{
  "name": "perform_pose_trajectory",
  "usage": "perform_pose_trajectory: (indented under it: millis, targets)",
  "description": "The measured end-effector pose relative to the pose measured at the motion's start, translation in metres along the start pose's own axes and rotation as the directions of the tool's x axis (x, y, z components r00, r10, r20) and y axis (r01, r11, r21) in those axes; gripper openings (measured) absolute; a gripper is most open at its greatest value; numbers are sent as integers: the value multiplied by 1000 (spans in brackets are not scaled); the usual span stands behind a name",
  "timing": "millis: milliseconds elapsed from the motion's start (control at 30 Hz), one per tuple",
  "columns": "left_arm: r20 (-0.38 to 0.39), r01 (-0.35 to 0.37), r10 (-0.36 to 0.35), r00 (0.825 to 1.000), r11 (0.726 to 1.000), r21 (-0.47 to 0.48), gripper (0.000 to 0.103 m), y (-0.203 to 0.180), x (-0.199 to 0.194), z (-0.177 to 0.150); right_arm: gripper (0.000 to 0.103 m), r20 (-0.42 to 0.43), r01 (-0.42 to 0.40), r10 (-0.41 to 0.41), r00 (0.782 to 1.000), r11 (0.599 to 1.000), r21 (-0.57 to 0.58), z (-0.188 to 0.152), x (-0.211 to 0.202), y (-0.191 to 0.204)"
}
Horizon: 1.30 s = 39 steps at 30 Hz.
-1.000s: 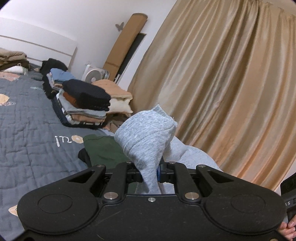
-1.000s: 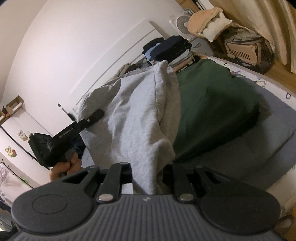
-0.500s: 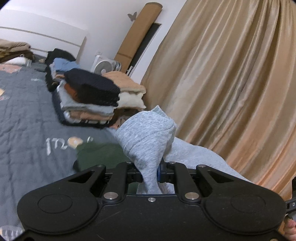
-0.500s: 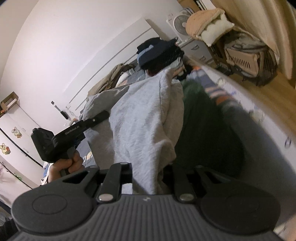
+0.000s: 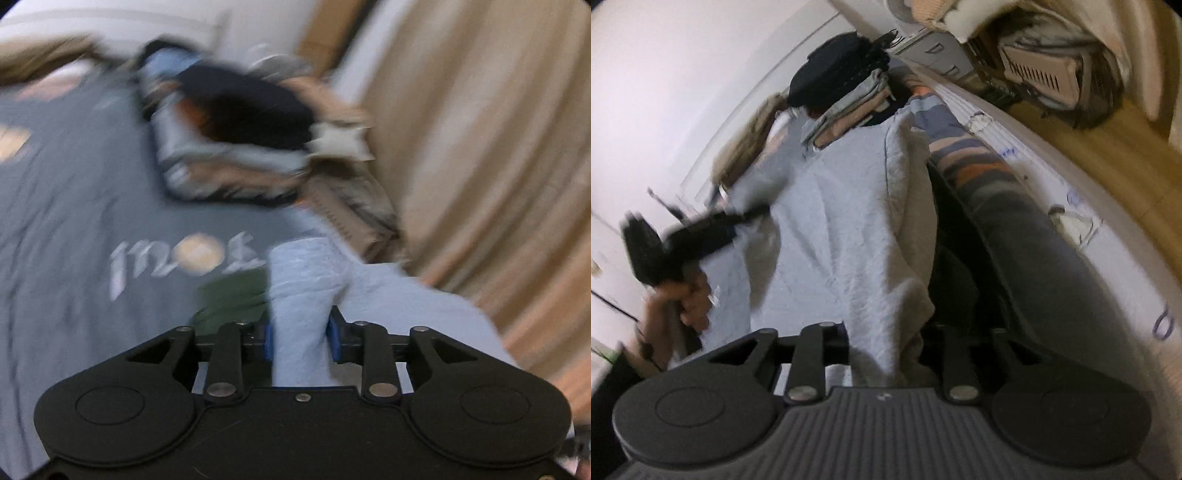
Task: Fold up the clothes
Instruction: 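Lower the folded shirt onto the green garment on the stack with both tools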
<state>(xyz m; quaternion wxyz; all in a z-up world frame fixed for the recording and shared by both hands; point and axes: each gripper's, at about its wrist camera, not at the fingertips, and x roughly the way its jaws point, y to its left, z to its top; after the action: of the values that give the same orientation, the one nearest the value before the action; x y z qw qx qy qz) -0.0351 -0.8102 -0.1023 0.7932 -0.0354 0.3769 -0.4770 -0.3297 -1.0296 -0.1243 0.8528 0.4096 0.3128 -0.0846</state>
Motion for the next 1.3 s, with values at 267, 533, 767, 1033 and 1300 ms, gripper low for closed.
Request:
perform_pose_trajectory:
  millis: [267, 533, 767, 1033, 1300]
  targets:
    - [-16, 219, -219, 976, 976, 8, 50, 5, -92, -65, 44, 29, -57, 56, 998, 998, 27, -10, -41, -15]
    - [-142, 344, -345, 928, 939, -32, 50, -19, -127, -151, 44, 47, -37, 34, 998, 997, 68, -18, -43, -17]
    - [-176, 358, -383, 907, 921, -155, 50, -15, -104, -179, 44, 55, -12, 7, 998, 996, 87, -19, -41, -13]
    - [-133, 400, -433, 891, 890, -217, 35, -21, -81, -184, 38, 87, -18, 5, 996, 988, 152, -23, -41, -21]
    - [17, 446, -448, 894, 884, -143, 7, -5, -137, -159, 13, 119, -85, 71, 990, 990, 115, -24, -56, 2]
